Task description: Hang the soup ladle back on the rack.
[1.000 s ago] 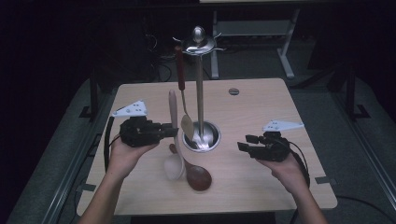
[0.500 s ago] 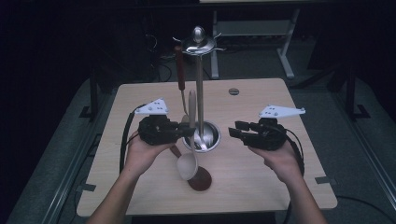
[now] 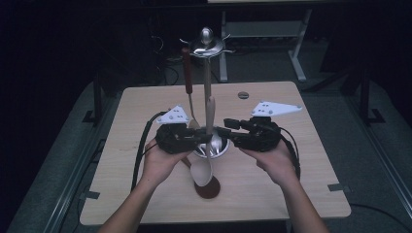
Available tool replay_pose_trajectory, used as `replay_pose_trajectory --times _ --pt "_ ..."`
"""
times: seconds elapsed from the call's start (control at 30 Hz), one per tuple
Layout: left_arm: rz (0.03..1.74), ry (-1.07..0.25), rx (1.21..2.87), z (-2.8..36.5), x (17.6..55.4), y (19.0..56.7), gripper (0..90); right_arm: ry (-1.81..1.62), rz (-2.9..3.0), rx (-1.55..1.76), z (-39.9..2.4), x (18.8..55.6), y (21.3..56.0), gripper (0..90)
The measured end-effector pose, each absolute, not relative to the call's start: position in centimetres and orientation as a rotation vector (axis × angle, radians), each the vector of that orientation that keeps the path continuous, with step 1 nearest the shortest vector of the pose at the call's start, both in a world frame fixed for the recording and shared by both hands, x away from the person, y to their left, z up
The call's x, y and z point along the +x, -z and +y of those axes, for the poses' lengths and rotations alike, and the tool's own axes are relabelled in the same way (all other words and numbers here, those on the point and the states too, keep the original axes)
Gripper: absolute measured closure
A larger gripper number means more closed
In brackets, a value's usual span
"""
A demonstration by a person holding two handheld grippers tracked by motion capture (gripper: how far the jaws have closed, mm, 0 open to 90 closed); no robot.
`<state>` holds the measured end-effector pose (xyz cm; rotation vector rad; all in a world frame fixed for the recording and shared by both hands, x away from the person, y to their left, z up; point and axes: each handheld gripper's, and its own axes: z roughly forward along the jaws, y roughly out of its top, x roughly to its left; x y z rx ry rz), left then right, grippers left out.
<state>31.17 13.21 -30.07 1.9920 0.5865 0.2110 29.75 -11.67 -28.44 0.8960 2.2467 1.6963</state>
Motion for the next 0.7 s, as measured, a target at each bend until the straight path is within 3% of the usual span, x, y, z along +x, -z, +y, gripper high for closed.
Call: replay_pose_trajectory --times 0.7 --pt "0.620 -0.291 1.949 13.0 30.4 30.0 76.1 -1.711 2.189 0.914 -8.4 30.4 29.0 71.9"
